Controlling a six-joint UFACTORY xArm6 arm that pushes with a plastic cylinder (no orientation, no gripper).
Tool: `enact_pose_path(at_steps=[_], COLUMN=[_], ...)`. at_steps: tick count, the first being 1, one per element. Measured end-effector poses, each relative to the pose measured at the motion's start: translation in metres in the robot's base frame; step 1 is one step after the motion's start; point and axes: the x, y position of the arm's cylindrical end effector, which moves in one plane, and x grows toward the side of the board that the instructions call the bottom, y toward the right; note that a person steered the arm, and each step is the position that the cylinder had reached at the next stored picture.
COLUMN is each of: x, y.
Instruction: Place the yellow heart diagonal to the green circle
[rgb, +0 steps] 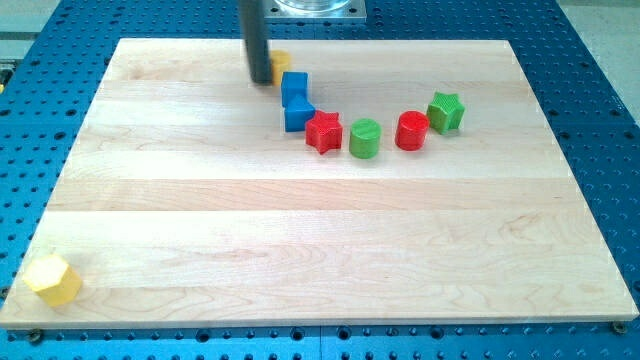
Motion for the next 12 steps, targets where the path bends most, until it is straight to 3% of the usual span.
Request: enact_pose_path(at_steps=[2, 4, 6, 7, 8, 9, 11, 12], x=[-0.028, -0.029, -0.017, 0.012, 0.012, 0.002, -0.012, -0.024], y=[-0.003, 0.094, 0.066, 0.080, 0.128, 0.090, 0.158, 0.072])
